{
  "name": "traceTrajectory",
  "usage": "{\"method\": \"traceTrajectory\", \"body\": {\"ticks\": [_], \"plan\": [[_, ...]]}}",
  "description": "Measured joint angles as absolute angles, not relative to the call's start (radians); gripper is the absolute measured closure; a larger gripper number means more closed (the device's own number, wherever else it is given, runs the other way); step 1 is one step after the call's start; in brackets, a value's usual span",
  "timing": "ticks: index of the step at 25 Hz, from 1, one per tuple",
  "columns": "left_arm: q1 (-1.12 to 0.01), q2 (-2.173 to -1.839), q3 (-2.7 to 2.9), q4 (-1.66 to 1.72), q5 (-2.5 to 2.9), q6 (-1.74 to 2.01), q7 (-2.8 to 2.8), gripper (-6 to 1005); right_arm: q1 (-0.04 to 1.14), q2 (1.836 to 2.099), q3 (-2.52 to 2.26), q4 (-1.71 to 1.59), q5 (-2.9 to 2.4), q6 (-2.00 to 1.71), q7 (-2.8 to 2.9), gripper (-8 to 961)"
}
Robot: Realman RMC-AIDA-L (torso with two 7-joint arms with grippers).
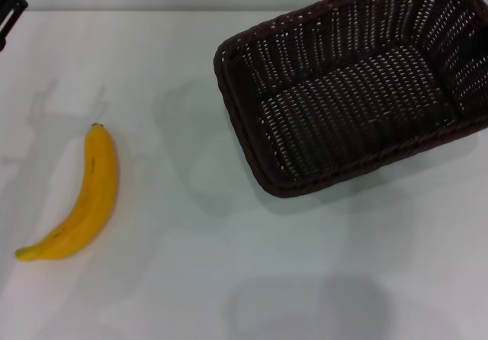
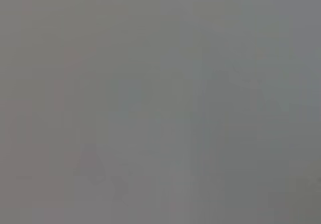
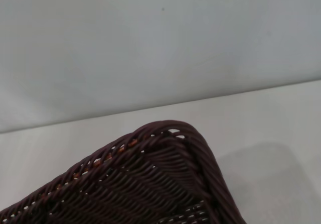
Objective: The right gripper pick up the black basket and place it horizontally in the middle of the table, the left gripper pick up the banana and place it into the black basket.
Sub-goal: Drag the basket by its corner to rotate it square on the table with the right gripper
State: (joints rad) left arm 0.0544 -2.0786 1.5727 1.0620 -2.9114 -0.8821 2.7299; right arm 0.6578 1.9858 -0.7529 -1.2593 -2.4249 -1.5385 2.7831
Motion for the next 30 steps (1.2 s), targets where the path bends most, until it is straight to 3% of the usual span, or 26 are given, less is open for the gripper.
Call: {"method": "traceTrajectory", "body": {"ticks": [15,23,30], "plan": [[0.055,-2.078,1.569,1.056,-2.911,-0.882,2.716,121,0.457,2.022,-0.903,-1.339,-2.214,-1.430,2.841,757],[0.054,-2.078,1.567,1.049,-2.911,-0.882,2.715,120,0.312,2.022,-1.112,-1.357,-2.040,-1.209,2.841,743],[0.061,-2.078,1.568,1.049,-2.912,-0.882,2.715,120,0.262,2.019,-1.238,-1.369,-1.989,-1.061,2.841,731]]}}
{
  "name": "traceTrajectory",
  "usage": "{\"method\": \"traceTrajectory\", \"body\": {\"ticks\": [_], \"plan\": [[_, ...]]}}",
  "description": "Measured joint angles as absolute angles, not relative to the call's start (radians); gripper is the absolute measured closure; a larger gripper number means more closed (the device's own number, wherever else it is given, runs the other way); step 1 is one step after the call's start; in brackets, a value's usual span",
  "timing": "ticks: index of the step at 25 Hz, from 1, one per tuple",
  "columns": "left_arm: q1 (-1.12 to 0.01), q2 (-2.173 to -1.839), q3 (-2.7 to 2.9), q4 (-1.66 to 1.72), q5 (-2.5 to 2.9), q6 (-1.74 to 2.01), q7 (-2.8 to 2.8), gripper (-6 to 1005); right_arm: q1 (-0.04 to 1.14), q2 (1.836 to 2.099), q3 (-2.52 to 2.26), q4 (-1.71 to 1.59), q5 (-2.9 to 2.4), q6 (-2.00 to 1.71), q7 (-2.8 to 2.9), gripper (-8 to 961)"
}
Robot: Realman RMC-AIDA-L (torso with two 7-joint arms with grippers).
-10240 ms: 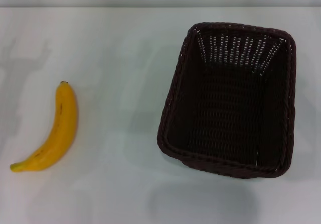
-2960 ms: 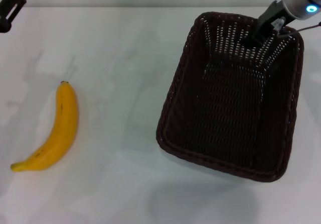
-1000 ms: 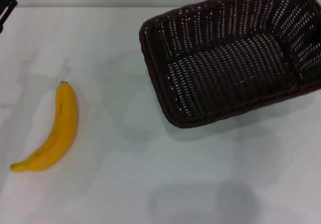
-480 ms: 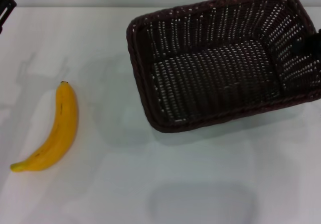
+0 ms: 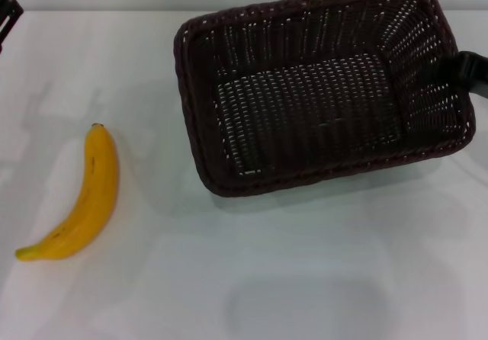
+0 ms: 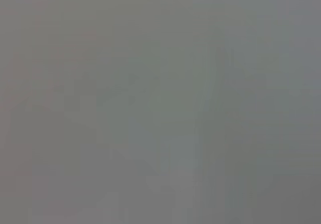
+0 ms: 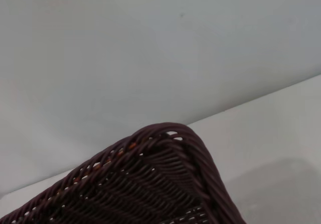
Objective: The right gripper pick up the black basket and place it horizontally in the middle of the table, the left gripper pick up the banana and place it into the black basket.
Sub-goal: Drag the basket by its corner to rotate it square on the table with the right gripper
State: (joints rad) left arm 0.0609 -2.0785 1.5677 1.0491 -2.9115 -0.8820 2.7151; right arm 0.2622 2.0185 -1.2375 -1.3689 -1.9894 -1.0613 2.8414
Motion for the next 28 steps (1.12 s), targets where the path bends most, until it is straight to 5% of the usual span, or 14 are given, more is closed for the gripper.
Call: {"method": "traceTrajectory", "body": {"ticks": [28], "plan": [[0.064,-2.077,1.554,1.044,-2.912,-0.882,2.696,120,0.235,2.013,-1.328,-1.375,-1.953,-0.966,2.807,682]]}}
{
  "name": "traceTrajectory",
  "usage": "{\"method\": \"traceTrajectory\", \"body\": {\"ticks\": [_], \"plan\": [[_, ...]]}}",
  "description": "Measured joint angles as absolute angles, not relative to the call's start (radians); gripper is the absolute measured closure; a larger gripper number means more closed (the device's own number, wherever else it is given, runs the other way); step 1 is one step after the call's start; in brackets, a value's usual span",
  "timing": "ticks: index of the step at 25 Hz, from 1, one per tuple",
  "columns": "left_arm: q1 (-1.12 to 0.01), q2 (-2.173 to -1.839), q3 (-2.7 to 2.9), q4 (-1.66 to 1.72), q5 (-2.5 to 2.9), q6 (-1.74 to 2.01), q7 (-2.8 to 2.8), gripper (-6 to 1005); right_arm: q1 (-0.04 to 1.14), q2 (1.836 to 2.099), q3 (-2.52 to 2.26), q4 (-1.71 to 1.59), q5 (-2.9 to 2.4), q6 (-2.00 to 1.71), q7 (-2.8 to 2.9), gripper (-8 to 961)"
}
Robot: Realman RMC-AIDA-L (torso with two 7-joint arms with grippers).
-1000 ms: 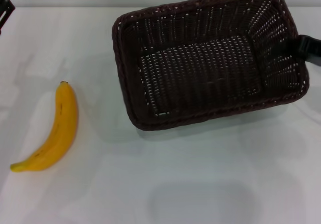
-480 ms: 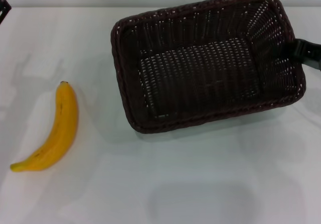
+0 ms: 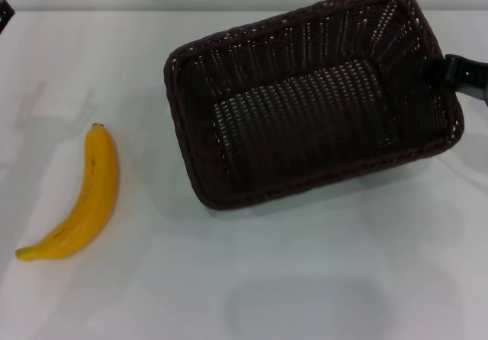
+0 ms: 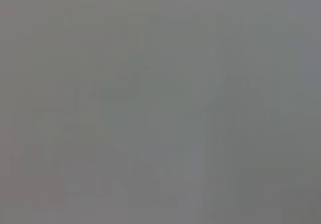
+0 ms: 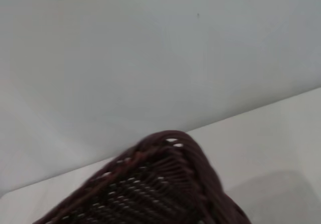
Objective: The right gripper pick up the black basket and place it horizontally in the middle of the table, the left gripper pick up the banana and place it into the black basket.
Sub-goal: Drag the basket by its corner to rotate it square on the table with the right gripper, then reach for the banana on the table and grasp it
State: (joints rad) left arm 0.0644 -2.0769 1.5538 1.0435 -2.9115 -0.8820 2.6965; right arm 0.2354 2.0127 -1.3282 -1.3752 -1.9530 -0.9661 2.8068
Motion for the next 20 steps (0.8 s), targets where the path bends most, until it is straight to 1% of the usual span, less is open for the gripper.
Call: {"method": "traceTrajectory", "body": {"ticks": [4,9,14,20], "plan": [[0.065,-2.077,1.548,1.043,-2.909,-0.882,2.690,121,0.234,2.012,-1.326,-1.375,-1.938,-0.959,2.791,675],[0.066,-2.077,1.540,1.037,-2.899,-0.882,2.675,121,0.229,2.012,-1.318,-1.384,-1.932,-0.940,2.754,442],[0.066,-2.077,1.531,1.030,-2.897,-0.882,2.674,121,0.206,2.011,-1.262,-1.417,-1.939,-0.917,2.678,349],[0.065,-2.077,1.526,1.030,-2.894,-0.882,2.674,120,0.205,2.010,-1.221,-1.425,-1.918,-0.894,2.526,238]]}}
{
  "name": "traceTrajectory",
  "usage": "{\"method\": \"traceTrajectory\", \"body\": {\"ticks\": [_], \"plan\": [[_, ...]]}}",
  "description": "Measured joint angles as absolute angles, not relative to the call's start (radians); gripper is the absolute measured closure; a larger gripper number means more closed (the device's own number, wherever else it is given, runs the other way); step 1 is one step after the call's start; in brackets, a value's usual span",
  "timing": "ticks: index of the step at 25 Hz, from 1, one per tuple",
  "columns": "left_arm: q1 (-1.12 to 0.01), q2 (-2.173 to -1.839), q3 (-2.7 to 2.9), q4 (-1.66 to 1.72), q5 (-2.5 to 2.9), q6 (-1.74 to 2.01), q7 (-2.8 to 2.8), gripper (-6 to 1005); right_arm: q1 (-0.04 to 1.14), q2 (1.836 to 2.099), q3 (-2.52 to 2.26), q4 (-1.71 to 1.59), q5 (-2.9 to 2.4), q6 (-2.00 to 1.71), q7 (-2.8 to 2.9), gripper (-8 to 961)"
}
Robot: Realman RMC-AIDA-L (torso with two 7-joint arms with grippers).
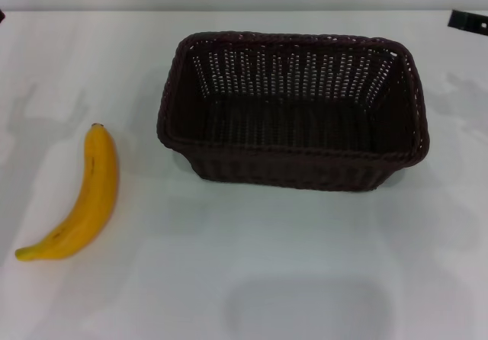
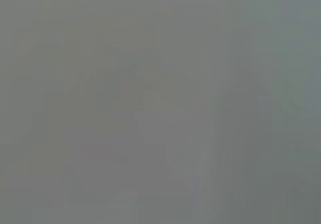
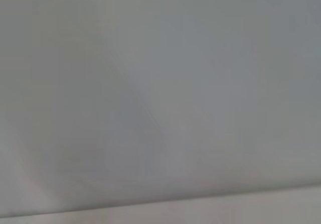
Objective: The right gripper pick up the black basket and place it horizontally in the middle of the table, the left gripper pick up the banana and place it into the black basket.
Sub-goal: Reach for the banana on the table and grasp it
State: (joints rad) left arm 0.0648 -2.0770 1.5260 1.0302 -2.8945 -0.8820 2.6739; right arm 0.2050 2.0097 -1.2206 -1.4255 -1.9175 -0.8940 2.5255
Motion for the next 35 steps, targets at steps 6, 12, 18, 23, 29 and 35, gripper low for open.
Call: {"method": "traceTrajectory", "body": {"ticks": [6,12,18,23,29,35], "plan": [[0.061,-2.079,1.518,1.026,-2.873,-0.882,2.678,120,0.203,2.009,-1.339,-1.428,-1.805,-0.732,2.227,137],[0.052,-2.079,1.517,1.020,-2.873,-0.882,2.683,121,0.216,2.010,-1.492,-1.322,-1.588,-0.418,1.887,97],[0.042,-2.080,1.515,1.018,-2.873,-0.882,2.684,120,0.266,2.012,-1.522,-1.195,-1.542,-0.149,1.813,99],[0.041,-2.081,1.515,1.013,-2.878,-0.882,2.685,120,0.320,2.015,-1.527,-1.087,-1.543,0.004,1.831,101],[0.034,-2.082,1.515,1.009,-2.877,-0.892,2.686,120,0.345,2.014,-1.530,-1.020,-1.554,0.093,1.925,104],[0.020,-2.080,1.509,1.005,-2.875,-0.895,2.686,121,0.335,2.010,-1.523,-1.016,-1.554,0.078,1.980,106]]}}
